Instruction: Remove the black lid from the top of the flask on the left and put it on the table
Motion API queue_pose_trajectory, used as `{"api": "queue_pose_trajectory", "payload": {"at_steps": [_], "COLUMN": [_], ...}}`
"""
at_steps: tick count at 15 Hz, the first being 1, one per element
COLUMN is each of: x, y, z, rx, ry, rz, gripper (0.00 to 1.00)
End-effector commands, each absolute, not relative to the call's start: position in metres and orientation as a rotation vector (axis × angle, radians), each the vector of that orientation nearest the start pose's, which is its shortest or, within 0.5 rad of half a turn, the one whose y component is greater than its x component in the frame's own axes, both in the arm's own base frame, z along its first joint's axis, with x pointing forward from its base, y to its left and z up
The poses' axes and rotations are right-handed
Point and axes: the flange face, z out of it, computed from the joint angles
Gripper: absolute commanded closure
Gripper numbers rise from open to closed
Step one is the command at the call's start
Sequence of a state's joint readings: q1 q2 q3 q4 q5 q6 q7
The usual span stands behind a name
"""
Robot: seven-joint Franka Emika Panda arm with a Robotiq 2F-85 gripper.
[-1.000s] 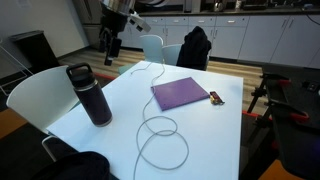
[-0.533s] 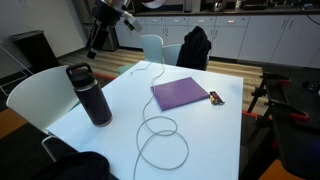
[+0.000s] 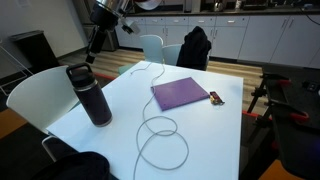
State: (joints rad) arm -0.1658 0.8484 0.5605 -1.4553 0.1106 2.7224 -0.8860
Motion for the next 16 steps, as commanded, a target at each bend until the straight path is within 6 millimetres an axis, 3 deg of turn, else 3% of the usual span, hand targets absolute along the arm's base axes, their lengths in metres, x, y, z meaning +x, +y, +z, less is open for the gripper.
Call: {"api": "queue_pose_trajectory", "payload": {"at_steps": [1,8,9,16], "x": [0.748,0.752,0.752,0.754], "y": [0.189,0.193,0.194,0.199], "z": [0.286,0.274,0.272,0.267], "rx": [-2.415,-2.403,-2.403,-2.382], "ry": [-1.22,-1.266,-1.274,-1.334], "rz": [-0.811,-0.787,-0.785,-0.786], "gripper": [0.0,0.0,0.2,0.73]}}
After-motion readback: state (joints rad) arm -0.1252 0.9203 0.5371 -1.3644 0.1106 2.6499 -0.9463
